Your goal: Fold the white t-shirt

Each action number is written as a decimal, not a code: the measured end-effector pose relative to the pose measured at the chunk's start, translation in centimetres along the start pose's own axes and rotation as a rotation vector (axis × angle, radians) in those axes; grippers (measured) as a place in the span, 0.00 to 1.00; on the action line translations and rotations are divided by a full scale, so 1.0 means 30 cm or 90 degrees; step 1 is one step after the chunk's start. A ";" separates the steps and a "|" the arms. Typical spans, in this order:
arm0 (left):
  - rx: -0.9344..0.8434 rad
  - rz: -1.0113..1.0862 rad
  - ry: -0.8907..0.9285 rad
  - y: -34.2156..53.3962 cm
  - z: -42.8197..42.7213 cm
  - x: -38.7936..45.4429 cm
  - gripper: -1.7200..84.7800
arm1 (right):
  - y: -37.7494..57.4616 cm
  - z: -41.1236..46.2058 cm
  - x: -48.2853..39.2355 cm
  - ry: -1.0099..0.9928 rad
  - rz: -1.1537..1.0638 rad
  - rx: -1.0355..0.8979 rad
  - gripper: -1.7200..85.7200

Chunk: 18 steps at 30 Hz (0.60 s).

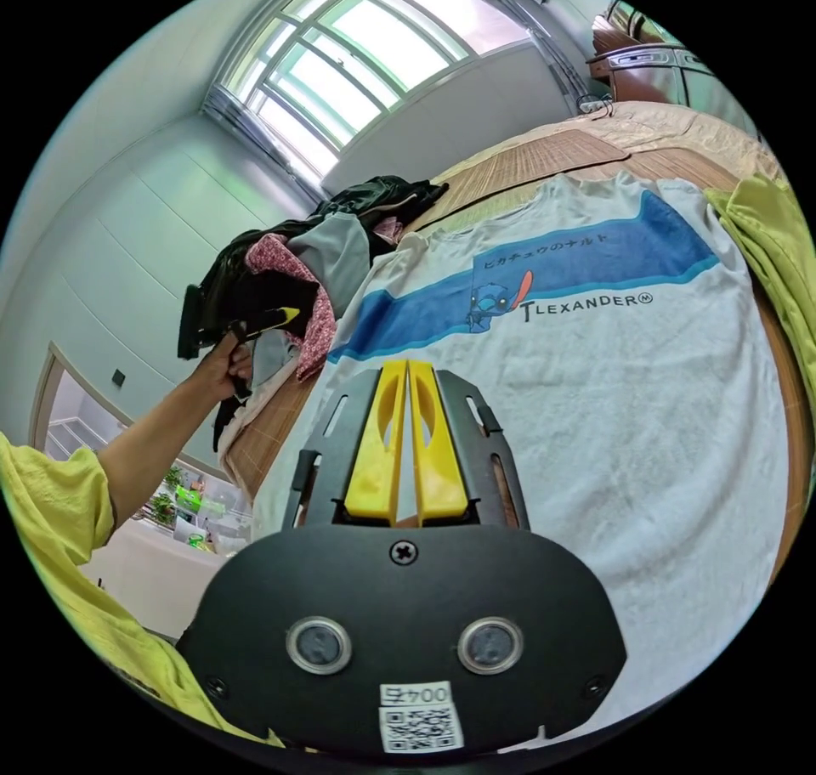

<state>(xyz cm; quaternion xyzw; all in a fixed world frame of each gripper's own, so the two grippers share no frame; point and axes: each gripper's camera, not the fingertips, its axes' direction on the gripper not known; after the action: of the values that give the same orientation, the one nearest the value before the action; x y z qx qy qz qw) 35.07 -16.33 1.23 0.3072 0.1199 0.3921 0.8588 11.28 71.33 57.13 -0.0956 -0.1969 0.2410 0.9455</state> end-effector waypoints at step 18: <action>-0.056 0.089 0.131 -0.397 0.339 0.399 0.03 | -0.094 0.001 0.268 -0.121 0.080 0.019 0.07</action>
<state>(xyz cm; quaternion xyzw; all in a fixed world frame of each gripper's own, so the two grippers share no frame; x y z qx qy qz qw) 54.71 -17.79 2.20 0.2348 0.1685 0.4853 0.8252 18.91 72.86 60.54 -0.0706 -0.2756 0.3103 0.9071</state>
